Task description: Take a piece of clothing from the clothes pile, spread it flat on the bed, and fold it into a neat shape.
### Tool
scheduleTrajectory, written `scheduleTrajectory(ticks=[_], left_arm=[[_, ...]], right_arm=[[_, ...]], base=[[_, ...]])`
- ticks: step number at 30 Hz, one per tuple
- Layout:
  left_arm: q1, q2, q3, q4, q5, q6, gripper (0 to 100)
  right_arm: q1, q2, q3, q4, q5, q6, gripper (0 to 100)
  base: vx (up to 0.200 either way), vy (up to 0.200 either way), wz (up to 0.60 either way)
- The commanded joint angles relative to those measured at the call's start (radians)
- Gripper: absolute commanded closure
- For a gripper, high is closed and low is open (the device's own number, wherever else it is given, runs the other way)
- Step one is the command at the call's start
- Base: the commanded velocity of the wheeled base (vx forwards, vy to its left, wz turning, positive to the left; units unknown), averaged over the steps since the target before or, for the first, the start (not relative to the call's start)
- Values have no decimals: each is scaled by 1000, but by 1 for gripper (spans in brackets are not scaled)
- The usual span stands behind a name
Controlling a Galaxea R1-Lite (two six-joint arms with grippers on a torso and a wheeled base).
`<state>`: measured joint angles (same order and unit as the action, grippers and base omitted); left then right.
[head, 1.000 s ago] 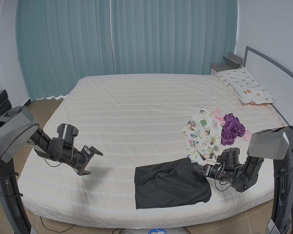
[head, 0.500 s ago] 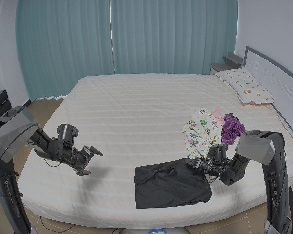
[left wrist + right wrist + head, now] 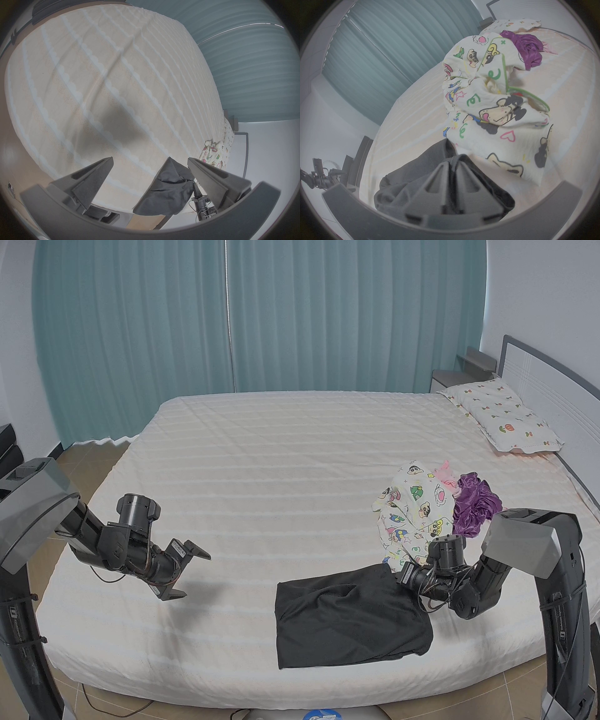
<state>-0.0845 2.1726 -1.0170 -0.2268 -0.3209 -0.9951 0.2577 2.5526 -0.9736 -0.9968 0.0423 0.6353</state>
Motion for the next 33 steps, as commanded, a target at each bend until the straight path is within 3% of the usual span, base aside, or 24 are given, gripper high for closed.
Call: scheduleTrajectory(ticks=[1,5,9,27,28,33], left_arm=[[0,0,0,0,0,0,0],[0,1,0,0,0,1,0],[-1,1,0,0,0,1,0],[-1,1,2,0,0,1,0],[-1,1,0,0,0,1,0],[-1,0,0,0,2,0,0]], right_arm=[[-3,-14,-8,-3,-21,3,100],[-31,-17,-11,-6,-25,17,100],[-44,-20,-11,-14,-30,87,100],[-43,-20,19,-34,-16,93,100],[-34,-18,24,-62,-18,93,0],[-21,-86,69,-74,-27,84,0]], base=[[0,0,0],[0,0,0],[0,0,0],[0,0,0],[0,0,0],[0,0,0]])
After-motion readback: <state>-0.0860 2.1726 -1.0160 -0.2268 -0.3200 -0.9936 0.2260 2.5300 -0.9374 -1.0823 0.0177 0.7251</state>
